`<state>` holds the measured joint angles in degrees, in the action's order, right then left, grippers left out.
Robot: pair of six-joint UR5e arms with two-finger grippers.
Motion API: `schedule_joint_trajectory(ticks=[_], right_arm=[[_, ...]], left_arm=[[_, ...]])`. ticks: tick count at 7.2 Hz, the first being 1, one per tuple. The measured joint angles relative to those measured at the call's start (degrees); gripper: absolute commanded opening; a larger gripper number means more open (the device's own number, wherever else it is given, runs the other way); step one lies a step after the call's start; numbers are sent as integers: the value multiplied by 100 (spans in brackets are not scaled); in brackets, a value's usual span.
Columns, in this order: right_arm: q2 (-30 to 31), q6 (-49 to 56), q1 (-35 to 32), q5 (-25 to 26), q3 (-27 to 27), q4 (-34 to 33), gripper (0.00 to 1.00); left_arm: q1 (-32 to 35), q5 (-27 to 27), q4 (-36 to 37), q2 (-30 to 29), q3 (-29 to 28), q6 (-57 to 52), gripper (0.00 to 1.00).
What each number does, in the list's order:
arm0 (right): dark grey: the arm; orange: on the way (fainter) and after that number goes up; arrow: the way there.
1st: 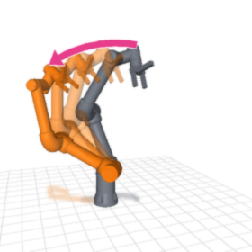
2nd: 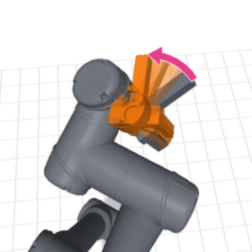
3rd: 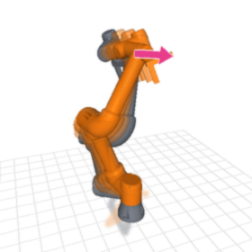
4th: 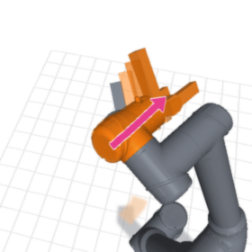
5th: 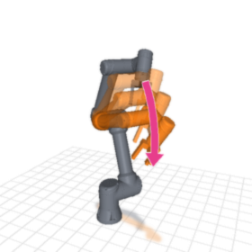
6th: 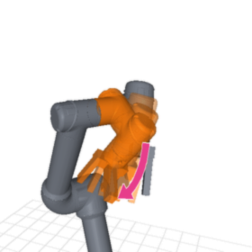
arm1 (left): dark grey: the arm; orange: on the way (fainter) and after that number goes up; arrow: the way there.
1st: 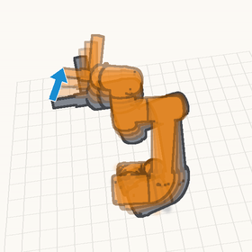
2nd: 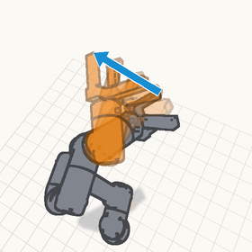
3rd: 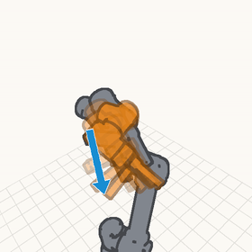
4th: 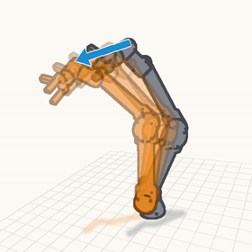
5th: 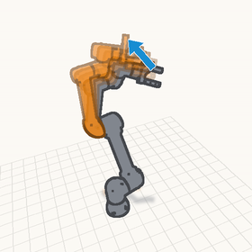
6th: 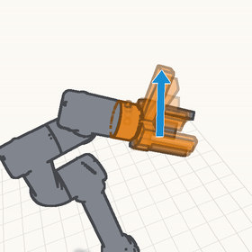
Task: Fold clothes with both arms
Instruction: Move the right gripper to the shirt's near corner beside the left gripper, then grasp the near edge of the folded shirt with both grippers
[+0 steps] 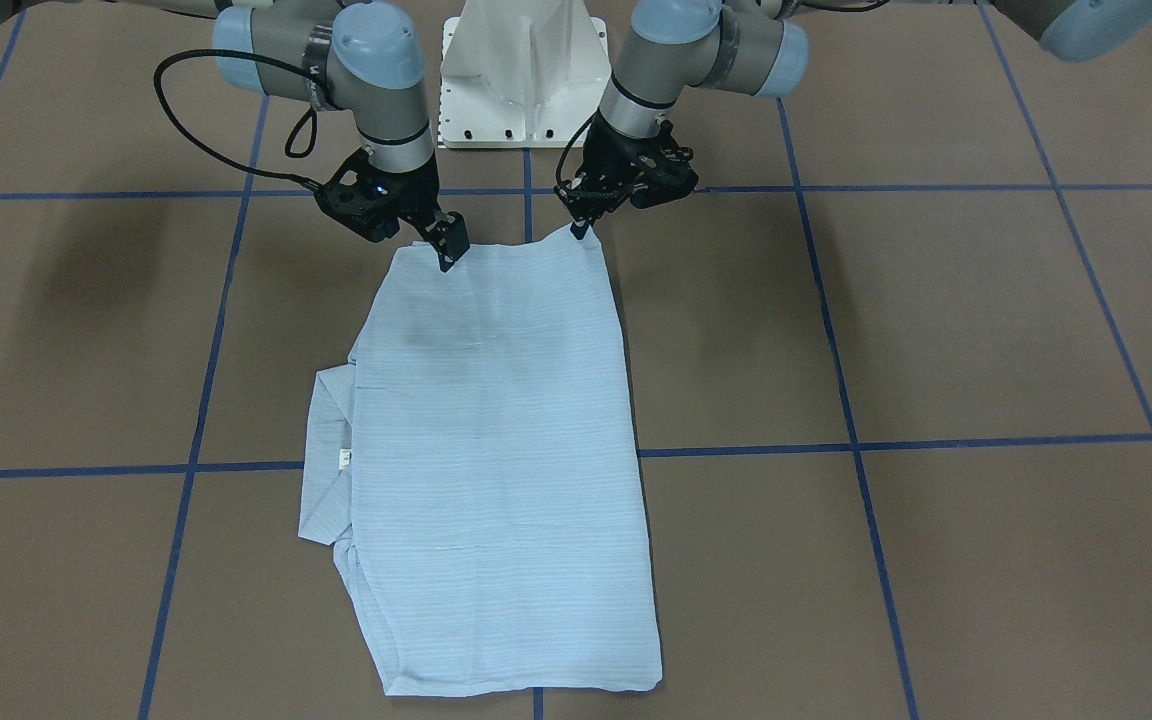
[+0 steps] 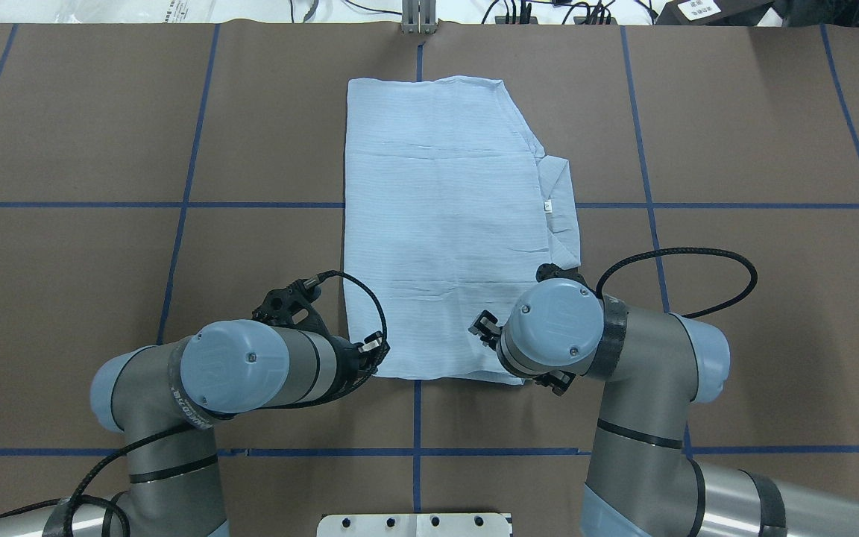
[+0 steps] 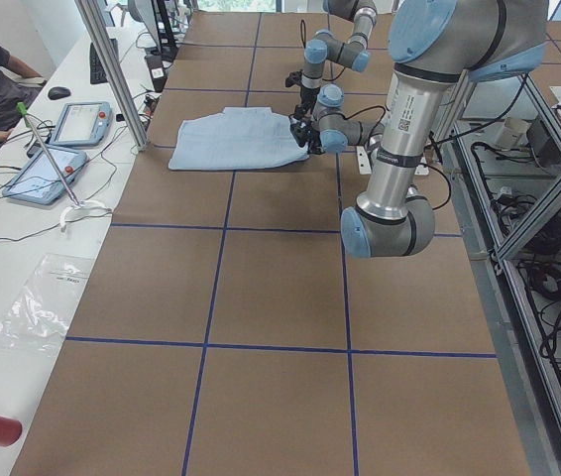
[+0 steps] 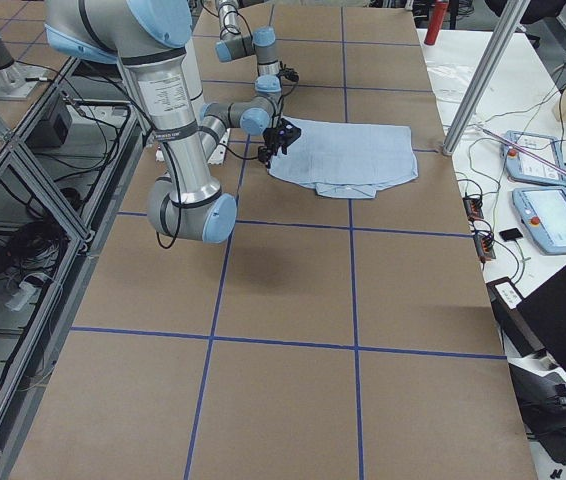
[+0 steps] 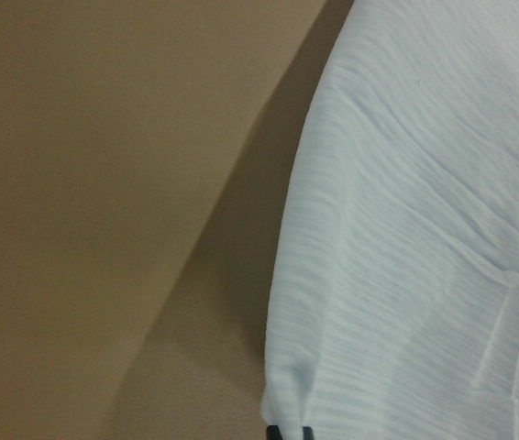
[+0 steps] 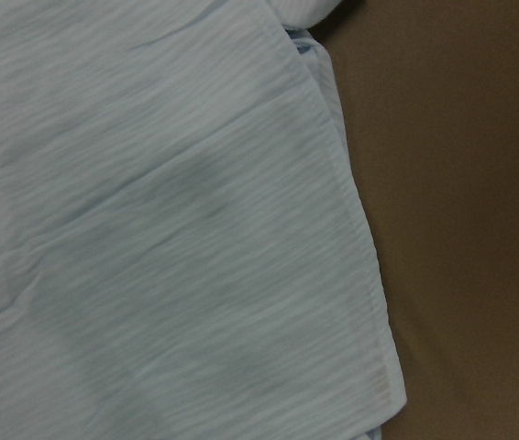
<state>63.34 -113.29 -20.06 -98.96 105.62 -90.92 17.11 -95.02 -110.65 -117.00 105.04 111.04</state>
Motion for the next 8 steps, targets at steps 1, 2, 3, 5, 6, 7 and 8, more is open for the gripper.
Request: schedule_joint_trajectory(ticks=[1, 2, 3, 5, 6, 7, 8], right_arm=[[-3, -59, 30, 8, -66, 2, 100], [-5, -84, 74, 21, -119, 3, 100], [-4, -92, 123, 50, -147, 4, 96], [0, -91, 170, 89, -162, 6, 44], [-1, -83, 174, 92, -164, 10, 29], [0, -67, 177, 90, -164, 12, 21], [1, -51, 178, 88, -160, 12, 17]], left_arm=[[-3, 1, 0, -6, 1, -2, 0], [-5, 1, 0, -11, 2, -3, 0], [-6, 1, 0, -16, 1, -3, 0], [-4, 1, 0, -23, -6, -9, 0], [-4, 1, 0, -24, -8, -11, 0], [-4, 1, 0, -24, -15, -11, 0], [-5, 3, 0, -24, -24, -12, 0]])
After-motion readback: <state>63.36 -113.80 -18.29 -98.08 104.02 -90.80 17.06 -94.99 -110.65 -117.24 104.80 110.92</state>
